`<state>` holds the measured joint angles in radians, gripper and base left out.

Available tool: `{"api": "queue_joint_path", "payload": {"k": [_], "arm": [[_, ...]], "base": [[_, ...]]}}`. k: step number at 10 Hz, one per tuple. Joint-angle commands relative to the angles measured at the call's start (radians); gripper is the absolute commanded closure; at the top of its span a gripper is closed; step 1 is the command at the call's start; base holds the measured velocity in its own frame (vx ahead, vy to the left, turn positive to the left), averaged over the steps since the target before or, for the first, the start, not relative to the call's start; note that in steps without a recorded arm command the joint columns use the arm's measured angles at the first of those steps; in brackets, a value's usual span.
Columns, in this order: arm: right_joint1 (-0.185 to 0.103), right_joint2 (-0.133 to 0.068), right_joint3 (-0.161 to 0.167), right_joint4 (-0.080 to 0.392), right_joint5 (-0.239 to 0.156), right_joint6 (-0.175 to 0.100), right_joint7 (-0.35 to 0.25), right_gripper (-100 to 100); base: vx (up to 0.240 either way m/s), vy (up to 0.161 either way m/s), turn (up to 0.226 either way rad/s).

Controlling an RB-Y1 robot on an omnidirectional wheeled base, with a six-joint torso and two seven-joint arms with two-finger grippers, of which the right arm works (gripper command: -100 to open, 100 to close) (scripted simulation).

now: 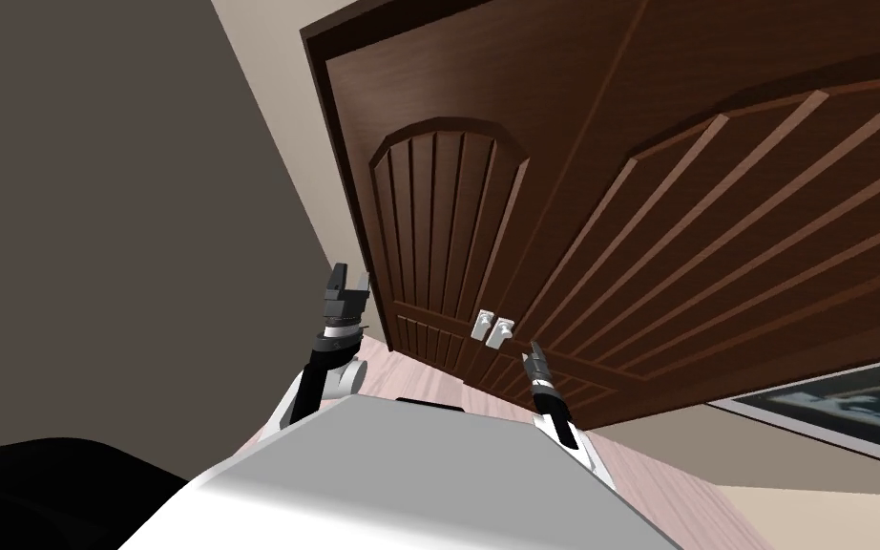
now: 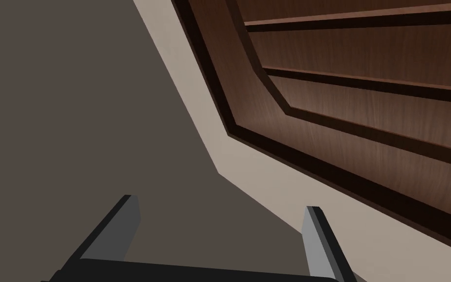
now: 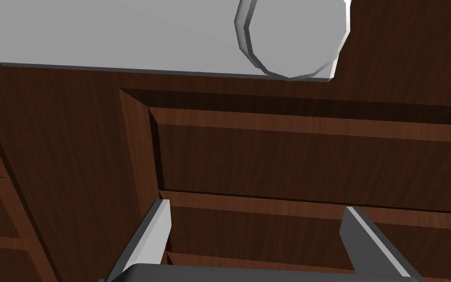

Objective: Pull the door open

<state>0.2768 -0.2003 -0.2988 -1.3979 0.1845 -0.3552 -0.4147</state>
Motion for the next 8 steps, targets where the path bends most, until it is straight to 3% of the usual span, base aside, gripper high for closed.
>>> {"api": "queue_joint_path", "payload": {"k": [1, 2, 3, 4, 8], "arm": [[-0.014, 0.009, 0.027, -0.025, 0.003, 0.002, -0.002, -100], [-0.023, 0.013, 0.037, -0.029, 0.004, 0.000, -0.002, -100], [-0.008, 0.013, 0.029, -0.028, 0.003, -0.005, -0.002, -100], [-0.008, 0.013, 0.029, -0.028, 0.003, -0.005, -0.002, 100], [-0.008, 0.013, 0.029, -0.028, 0.003, -0.005, -0.002, 100]], "base": [[0.233, 0.116, 0.211], [0.210, 0.134, 0.141], [0.088, 0.057, 0.018], [-0.007, -0.005, -0.019], [-0.021, -0.009, 0.012]]}}
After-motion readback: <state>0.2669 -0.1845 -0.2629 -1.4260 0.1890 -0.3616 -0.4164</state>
